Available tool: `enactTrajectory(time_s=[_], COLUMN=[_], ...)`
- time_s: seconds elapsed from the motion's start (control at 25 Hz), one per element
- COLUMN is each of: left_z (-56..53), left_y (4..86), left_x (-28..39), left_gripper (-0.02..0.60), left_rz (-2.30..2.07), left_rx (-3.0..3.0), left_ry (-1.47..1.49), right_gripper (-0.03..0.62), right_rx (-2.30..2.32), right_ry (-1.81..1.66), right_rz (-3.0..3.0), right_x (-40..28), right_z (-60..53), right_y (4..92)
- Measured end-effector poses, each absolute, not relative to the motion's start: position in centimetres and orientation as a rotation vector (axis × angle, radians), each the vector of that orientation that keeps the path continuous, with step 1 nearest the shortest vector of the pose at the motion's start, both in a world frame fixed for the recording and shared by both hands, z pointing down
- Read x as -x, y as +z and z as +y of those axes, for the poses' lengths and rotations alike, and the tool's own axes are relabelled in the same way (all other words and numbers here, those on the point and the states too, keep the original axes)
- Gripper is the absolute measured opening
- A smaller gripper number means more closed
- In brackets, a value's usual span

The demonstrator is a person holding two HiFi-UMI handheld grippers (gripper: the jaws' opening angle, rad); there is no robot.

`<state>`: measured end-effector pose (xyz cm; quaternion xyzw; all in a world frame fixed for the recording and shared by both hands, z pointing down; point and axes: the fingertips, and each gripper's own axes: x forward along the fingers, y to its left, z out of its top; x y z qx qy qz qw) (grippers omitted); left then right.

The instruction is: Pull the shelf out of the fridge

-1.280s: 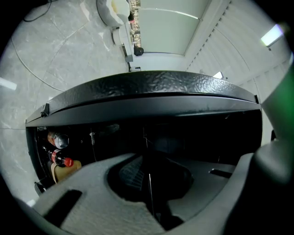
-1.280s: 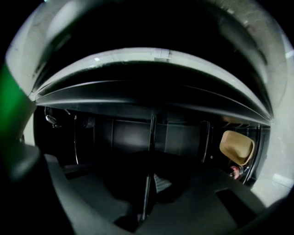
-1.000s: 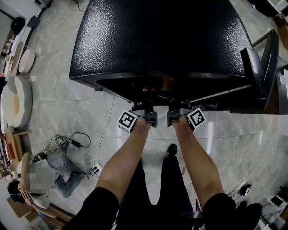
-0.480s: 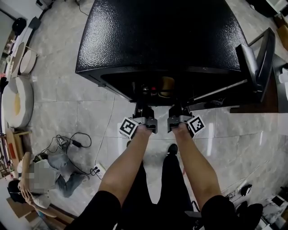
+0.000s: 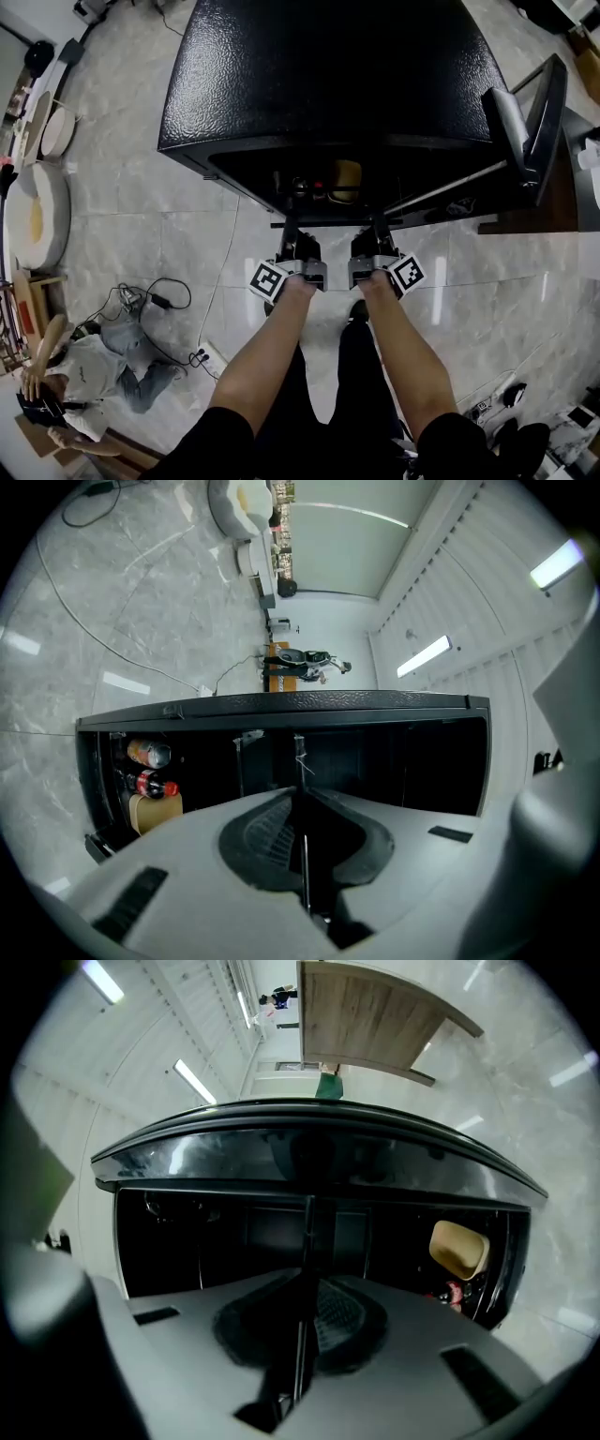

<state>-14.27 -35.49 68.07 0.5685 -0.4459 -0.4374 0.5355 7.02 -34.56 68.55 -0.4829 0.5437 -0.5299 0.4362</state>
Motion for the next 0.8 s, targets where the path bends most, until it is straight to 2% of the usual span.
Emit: enactTrajectory(time_s=[0.8], left_z=[-30.1], left_y=[67.4], left_x=[14.3], left_gripper=[0.031], left_rz=[-1.053], left_rx=[-1.334], left_ry=[-1.077], right_gripper=[0.032], right_rx=[1.179], right_ry=[-1.321], right_rz=[1.337], right_x=[-7.0], right_z=[-29.3], right_y=[68.1])
